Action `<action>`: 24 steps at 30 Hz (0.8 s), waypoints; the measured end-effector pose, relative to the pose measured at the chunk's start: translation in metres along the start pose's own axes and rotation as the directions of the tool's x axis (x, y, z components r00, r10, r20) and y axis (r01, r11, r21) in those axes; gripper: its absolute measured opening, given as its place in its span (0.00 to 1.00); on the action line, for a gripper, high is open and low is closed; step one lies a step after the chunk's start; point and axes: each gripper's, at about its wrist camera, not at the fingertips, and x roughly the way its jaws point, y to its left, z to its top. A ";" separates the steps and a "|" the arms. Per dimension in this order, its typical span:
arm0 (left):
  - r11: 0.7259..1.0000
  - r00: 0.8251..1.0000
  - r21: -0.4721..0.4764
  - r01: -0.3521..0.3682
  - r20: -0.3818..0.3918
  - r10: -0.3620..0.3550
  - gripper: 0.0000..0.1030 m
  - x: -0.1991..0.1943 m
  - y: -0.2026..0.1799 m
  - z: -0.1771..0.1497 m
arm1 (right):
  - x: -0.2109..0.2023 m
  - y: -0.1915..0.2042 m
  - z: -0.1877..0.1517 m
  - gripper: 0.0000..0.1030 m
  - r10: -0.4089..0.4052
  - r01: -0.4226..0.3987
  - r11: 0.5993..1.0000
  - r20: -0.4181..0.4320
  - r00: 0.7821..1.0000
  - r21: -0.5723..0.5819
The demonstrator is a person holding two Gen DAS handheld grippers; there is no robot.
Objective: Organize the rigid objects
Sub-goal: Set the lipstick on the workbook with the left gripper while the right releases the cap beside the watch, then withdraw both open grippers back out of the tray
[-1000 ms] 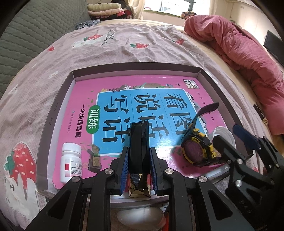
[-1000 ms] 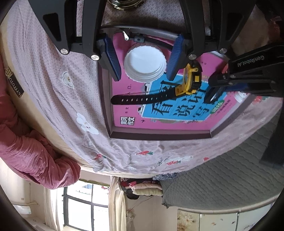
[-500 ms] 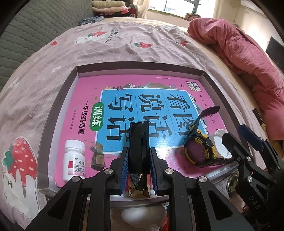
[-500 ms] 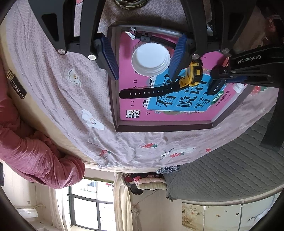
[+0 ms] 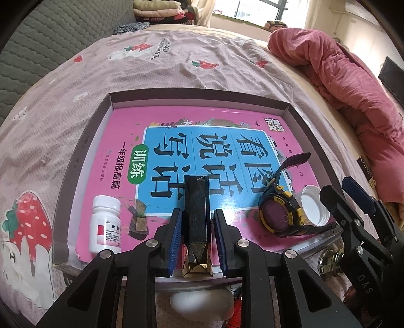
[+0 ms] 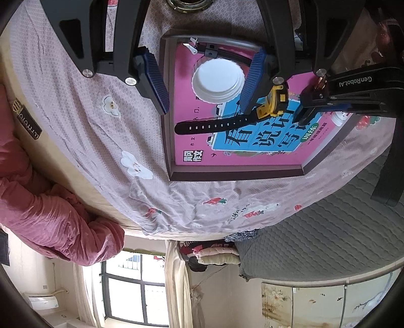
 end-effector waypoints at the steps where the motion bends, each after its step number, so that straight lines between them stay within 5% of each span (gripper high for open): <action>1: 1.000 1.000 -0.002 0.001 0.002 -0.001 0.26 -0.001 0.000 0.000 | -0.001 0.000 0.000 0.56 0.000 0.000 1.000 0.002 1.000 -0.001; 12: 1.000 0.999 -0.007 -0.002 0.038 0.002 0.40 -0.018 0.000 0.004 | -0.006 -0.001 0.001 0.56 -0.003 0.003 1.000 0.022 1.000 0.002; 24: 1.000 0.998 -0.014 -0.010 0.056 0.010 0.42 -0.030 0.004 0.003 | -0.015 0.002 0.002 0.56 -0.012 0.013 1.000 0.049 0.999 -0.019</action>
